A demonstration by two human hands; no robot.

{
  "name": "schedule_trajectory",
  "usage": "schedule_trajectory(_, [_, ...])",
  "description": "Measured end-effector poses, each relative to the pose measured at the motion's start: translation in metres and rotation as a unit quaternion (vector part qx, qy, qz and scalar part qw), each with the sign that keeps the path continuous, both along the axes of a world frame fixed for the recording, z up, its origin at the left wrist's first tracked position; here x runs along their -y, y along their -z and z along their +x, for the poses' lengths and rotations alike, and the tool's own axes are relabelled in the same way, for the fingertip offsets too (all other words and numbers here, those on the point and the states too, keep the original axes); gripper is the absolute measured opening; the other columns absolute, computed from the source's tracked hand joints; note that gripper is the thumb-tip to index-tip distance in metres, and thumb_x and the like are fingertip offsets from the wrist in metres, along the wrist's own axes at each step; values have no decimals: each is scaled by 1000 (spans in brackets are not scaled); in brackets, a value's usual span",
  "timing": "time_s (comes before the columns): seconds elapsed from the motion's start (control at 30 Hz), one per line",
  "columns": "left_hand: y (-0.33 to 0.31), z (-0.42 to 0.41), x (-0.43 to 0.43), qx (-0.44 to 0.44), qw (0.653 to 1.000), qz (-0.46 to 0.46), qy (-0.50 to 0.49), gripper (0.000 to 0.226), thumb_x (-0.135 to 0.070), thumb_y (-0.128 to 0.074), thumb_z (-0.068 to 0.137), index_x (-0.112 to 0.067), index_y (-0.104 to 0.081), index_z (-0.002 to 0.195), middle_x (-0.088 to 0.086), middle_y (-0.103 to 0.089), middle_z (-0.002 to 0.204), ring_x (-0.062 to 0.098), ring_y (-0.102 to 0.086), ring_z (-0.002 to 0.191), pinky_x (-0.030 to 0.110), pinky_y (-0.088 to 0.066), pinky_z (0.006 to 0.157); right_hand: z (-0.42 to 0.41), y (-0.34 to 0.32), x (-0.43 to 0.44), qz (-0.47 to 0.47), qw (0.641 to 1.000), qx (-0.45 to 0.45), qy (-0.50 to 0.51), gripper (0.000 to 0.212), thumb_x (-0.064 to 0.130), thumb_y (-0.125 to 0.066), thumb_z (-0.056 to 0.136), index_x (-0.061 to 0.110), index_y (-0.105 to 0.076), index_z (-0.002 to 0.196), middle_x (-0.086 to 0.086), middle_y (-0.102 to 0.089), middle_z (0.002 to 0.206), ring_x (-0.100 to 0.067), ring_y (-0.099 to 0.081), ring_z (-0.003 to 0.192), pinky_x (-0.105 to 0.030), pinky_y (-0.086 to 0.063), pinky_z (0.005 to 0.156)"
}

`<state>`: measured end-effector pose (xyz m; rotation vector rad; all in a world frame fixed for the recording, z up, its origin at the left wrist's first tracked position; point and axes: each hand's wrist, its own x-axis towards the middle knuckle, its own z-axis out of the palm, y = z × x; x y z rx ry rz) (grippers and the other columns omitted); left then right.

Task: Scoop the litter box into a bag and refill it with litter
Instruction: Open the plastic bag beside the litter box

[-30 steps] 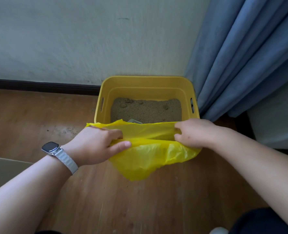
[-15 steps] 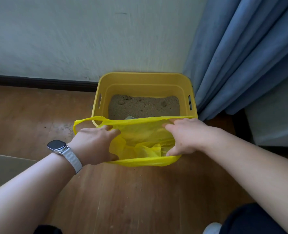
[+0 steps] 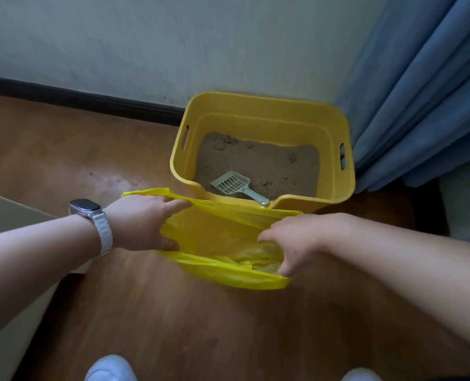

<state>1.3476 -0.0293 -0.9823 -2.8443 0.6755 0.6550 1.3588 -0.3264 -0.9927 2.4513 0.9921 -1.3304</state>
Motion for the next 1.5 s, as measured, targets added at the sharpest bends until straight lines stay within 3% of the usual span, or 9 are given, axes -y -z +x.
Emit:
schedule_trajectory(0.2, [20,15,13,77,995,-71,-2,66,-58,-55,86,-30,-34,141,-1,-57,120,24,-61,103,37,-53,75,-6,30,3,4,1000,-2,-10,87,59,-70,71,34,-30,145,-2,-49,131,-28,-51,118,-43,-50,90])
schedule_trajectory(0.4, [34,44,22,137,989,-32,35,54,-34,-67,78,-18,-52,127,8,-55,106,32,-62,87,41,-53,60,7,41,9,32,998,38,26,91,58,-71,72,35,-25,147,-3,-45,135,-27,-47,124,-41,-46,95])
schedule_trajectory(0.6, [56,53,16,155,983,5,98,61,-52,-70,73,-20,-57,123,2,-56,116,26,-53,107,41,-46,86,20,48,15,33,993,116,-3,91,60,-69,72,35,-24,147,-2,-45,134,-27,-48,122,-44,-46,94])
schedule_trajectory(0.73, [62,51,9,168,978,-3,120,69,-52,-77,66,-16,-60,122,3,-62,110,27,-56,102,42,-47,86,22,54,13,50,987,156,8,78,52,-68,77,29,-33,142,-3,-47,131,-28,-50,119,-45,-48,90])
schedule_trajectory(0.87, [66,55,4,195,970,-60,132,45,-33,-79,73,-11,-66,111,7,-67,100,30,-63,92,42,-53,81,20,59,9,108,973,179,95,48,36,-60,86,21,-45,130,-3,-48,122,-28,-53,116,-39,-49,84])
schedule_trajectory(1.0, [68,68,8,209,963,-106,132,9,-11,-75,77,-14,-67,80,3,-63,75,27,-60,72,36,-51,66,32,52,-6,175,950,175,192,41,33,-55,91,18,-51,130,-3,-52,124,-26,-54,113,-38,-48,88])
schedule_trajectory(1.1, [72,74,11,201,964,-120,128,16,-9,-77,74,-16,-64,68,0,-59,65,25,-57,64,33,-49,57,45,50,-16,209,932,186,231,39,32,-54,92,18,-54,128,-3,-55,122,-24,-54,111,-36,-47,88])
schedule_trajectory(1.27, [73,79,9,182,965,-163,98,12,-16,-76,78,-18,-67,70,-3,-65,70,23,-60,66,29,-49,54,61,59,-31,235,901,203,304,29,33,-53,92,20,-59,117,-1,-58,112,-24,-56,103,-35,-47,80])
schedule_trajectory(1.5, [82,84,2,168,953,-239,85,10,-24,-72,83,-16,-69,79,1,-66,76,27,-61,70,35,-52,61,93,85,-55,114,915,162,353,43,48,-38,98,14,-56,116,-5,-62,104,-26,-60,90,-40,-54,73])
